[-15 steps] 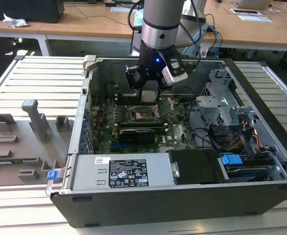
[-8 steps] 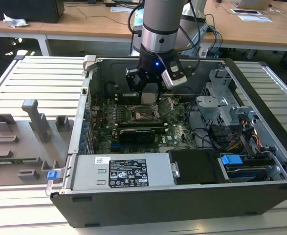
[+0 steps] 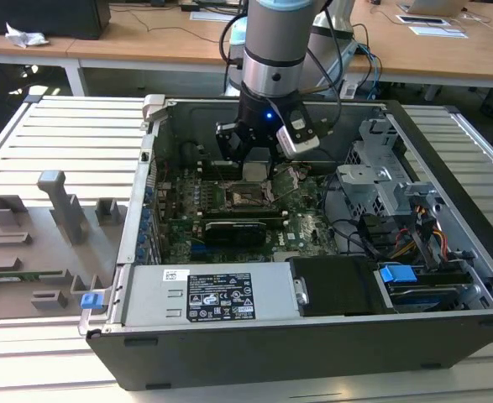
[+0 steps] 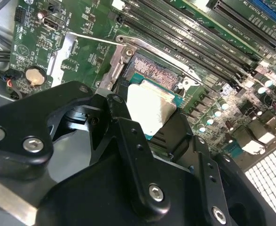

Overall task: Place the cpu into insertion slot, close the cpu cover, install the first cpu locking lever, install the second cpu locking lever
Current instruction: 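Place the cpu into insertion slot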

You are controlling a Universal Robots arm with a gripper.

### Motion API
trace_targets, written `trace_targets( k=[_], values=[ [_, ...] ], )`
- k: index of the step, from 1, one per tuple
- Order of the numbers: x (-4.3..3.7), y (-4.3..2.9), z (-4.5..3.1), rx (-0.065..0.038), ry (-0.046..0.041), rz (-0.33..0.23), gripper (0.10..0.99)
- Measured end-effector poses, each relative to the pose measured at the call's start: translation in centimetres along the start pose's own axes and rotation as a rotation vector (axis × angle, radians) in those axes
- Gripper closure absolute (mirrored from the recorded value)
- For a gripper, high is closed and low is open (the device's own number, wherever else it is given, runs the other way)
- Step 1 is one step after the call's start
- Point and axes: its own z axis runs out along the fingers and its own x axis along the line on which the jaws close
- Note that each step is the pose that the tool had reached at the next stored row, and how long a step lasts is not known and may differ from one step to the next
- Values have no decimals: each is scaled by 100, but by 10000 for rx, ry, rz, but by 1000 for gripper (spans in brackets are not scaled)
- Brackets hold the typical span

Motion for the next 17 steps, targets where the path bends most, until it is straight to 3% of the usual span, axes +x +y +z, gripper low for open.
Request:
trace_targets(
  k=[4, 10, 17],
  values=[
    [-1, -5, 64, 1, 0, 0, 545],
    [-1, -6, 67, 24, -3, 23, 545],
    [-1, -5, 68, 46, -80, 1009, 545]
  ],
)
